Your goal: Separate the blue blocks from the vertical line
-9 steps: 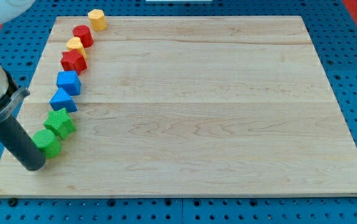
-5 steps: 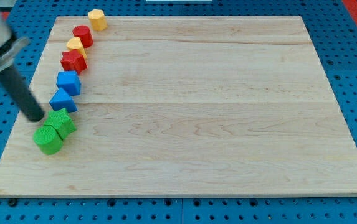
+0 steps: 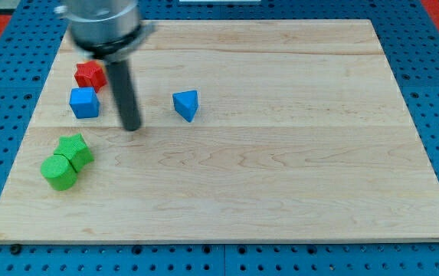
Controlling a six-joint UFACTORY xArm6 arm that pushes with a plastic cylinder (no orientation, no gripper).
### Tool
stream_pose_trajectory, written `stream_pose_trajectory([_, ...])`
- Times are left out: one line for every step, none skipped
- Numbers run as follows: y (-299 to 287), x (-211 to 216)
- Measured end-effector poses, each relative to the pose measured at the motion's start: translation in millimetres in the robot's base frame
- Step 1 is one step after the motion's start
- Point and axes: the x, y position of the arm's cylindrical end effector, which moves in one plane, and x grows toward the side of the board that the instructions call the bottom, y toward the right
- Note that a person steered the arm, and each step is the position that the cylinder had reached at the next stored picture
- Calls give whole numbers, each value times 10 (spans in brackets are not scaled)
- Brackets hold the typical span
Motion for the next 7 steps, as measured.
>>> stream_pose_trajectory([-872, 84])
stream_pose_trajectory([-1154, -278])
stream_pose_trajectory([-808, -539])
stream_pose_trajectory([-411, -242])
stream_pose_trajectory([119, -232])
stream_pose_trajectory([-120, -431])
stream_pose_trajectory([-318, -709])
